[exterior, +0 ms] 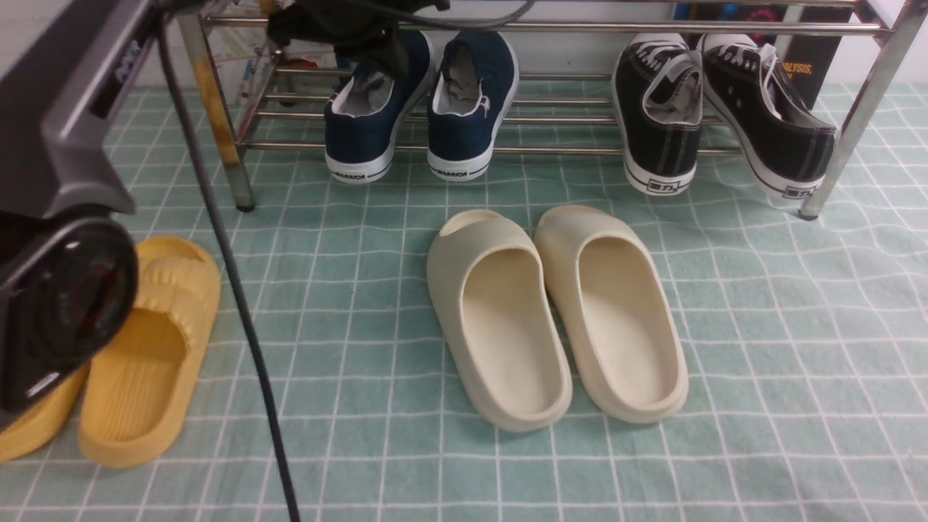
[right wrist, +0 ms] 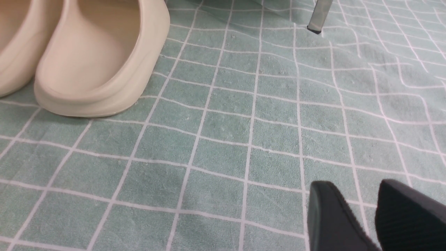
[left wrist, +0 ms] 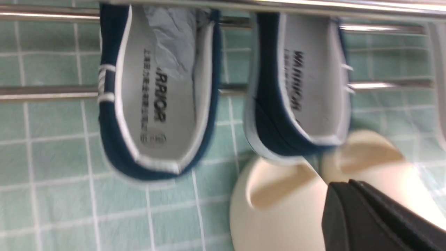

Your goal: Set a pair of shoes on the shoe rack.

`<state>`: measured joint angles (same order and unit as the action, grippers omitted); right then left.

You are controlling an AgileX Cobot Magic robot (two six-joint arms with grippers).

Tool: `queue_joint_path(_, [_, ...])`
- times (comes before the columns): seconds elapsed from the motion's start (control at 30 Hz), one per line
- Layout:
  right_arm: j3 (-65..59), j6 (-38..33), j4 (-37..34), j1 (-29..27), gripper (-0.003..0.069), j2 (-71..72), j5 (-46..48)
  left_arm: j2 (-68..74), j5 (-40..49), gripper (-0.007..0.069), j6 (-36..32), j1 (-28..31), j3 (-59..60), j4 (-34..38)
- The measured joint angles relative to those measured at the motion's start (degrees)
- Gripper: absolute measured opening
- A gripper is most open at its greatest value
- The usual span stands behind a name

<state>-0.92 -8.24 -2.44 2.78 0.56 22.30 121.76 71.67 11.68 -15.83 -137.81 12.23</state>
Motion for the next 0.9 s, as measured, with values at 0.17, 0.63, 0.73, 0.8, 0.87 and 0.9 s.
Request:
queue_joint_path(0.17, [0.0, 0.0, 0.0, 0.0, 0.0239, 0.0, 0.0, -17.1, 0.0, -0.0013, -4.0, 0.0, 17.9, -3.2])
queue_joint_path(0.63, [0.0, 0.0, 0.0, 0.0, 0.0239, 0.0, 0.0, -67.6, -26.2, -0.0013, 13.3, 0.7, 79.2, -26.5])
queue_joint_path(0.73, [0.0, 0.0, 0.0, 0.0, 0.0239, 0.0, 0.0, -79.2, -36.0, -0.0013, 16.0, 0.7, 92.3, -26.8])
queue_joint_path(0.8, [0.0, 0.0, 0.0, 0.0, 0.0239, 0.0, 0.0, -86.3, -41.6, -0.0013, 16.6, 0.7, 98.9, -27.0])
queue_joint_path(0.87, [0.0, 0.0, 0.0, 0.0, 0.0239, 0.0, 0.0, -95.0, -49.3, -0.0013, 16.6, 0.7, 107.7, -27.4])
queue_joint_path(0.9, [0.0, 0.0, 0.0, 0.0, 0.0239, 0.0, 0.0, -95.8, -50.1, -0.0013, 16.6, 0.7, 109.2, -27.4])
